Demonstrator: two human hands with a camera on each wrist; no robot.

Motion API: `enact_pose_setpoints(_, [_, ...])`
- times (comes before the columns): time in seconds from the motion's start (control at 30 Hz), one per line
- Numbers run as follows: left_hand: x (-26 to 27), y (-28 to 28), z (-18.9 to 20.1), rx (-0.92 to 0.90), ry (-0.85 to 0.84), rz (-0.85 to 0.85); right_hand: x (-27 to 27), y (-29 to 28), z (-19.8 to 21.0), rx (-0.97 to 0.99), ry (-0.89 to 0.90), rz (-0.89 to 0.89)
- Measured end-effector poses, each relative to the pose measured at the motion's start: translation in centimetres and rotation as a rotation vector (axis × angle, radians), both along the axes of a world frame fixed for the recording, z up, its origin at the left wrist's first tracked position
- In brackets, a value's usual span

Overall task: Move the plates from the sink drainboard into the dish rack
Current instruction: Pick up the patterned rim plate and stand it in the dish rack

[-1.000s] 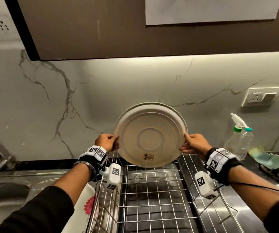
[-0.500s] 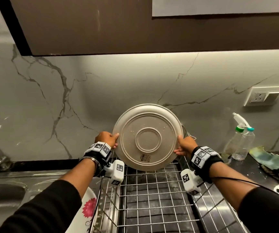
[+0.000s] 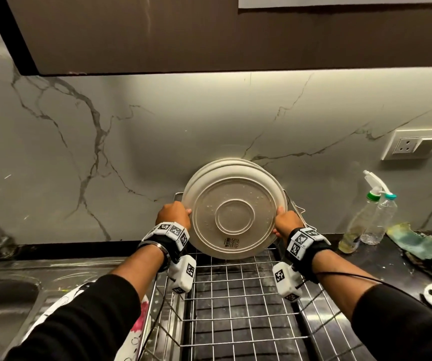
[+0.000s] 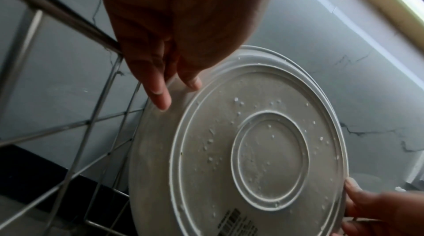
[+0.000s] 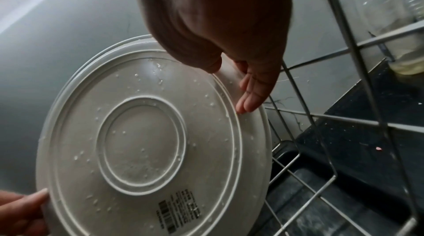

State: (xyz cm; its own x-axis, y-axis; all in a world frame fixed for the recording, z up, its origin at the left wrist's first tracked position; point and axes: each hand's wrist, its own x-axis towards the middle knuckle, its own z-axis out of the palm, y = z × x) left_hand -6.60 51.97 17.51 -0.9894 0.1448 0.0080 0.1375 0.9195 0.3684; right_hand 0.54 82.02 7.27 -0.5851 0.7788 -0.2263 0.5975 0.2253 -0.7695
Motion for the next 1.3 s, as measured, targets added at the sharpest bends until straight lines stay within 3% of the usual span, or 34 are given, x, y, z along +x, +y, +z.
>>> enact_pose_setpoints(0.07, [0.1, 0.2, -0.2, -0.02, 0.013, -0.01, -0.4, 0.3, -0.6, 0.006, -0.026, 0.001])
enact_pose_setpoints(0.2, [0.3, 0.3, -0.3, -0.059, 0.032, -0.042, 1.7, -3.1, 3.6, 0.044, -0.047, 0.016])
enact_pose_setpoints(0.3, [0.5, 0.3, -0.4, -0.064, 0.039, -0.044, 2.1, -4.1, 4.5, 0.08, -0.079, 0.004])
enact_pose_setpoints(0.67, [0.5, 0.4, -0.6, -0.038, 0.094, -0.038, 1.7, -3.5, 3.5, 0.062, -0.006, -0.047])
enact_pose_setpoints(0.93, [-0.3, 0.8, -1.5, -0.103, 0.045, -0.048, 1.5, -3.7, 3.5, 0.069, -0.015, -0.044])
enact_pose_setpoints(1.3, [-0.8, 0.9, -1.7, -0.193, -0.023, -0.091, 1.8, -4.4, 4.1, -0.115, 0.01, -0.004])
